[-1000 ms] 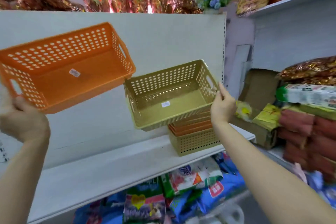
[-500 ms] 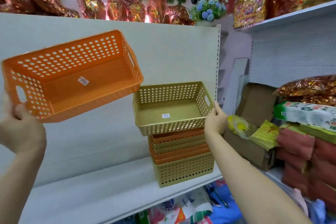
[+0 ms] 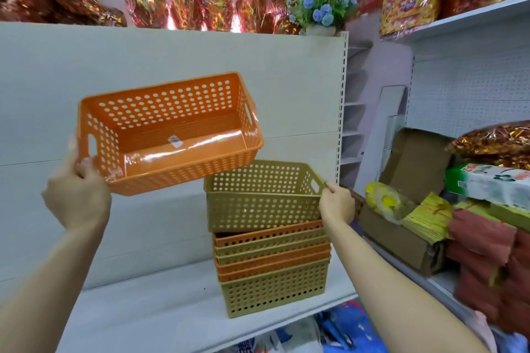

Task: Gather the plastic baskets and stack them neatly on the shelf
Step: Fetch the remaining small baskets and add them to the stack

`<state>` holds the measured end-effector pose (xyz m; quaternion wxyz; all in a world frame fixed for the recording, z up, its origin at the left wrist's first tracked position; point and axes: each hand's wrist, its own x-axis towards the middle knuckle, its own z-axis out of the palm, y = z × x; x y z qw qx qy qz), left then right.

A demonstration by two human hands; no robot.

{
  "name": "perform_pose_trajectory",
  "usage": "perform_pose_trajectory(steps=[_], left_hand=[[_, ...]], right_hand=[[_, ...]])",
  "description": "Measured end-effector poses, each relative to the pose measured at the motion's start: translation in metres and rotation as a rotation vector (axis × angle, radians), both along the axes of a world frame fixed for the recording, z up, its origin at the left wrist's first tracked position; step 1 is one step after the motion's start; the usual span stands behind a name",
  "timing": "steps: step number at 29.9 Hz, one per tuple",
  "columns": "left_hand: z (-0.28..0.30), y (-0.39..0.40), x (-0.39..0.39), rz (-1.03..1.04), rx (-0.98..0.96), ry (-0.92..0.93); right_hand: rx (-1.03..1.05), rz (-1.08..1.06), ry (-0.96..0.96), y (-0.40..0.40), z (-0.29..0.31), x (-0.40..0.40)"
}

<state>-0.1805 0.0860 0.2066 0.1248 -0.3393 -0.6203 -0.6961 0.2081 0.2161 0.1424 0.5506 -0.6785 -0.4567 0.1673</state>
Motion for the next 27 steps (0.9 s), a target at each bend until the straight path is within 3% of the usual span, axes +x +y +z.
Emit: perform_pose_trajectory(steps=[4, 14, 21, 27], left_hand=[[0.026, -0.014, 0.050, -0.023, -0.095, 0.002], [0.046, 0.017, 0.083, -0.040, -0.249, 0.070], [0.023, 0.046, 0.113, -0.116, -0.342, 0.048], [0.001, 0.064, 0.147, -0.130, -0.482, 0.121]], right_hand=[[-0.019, -0.022, 0.003, 0.002, -0.001, 0.000], [-0.054, -0.033, -0.147, 0.009, 0.002, 0.005], [-0.179, 0.063, -0.212, 0.005, -0.006, 0.012], [0.226, 0.324, 0.432, 0.005, 0.009, 0.025]])
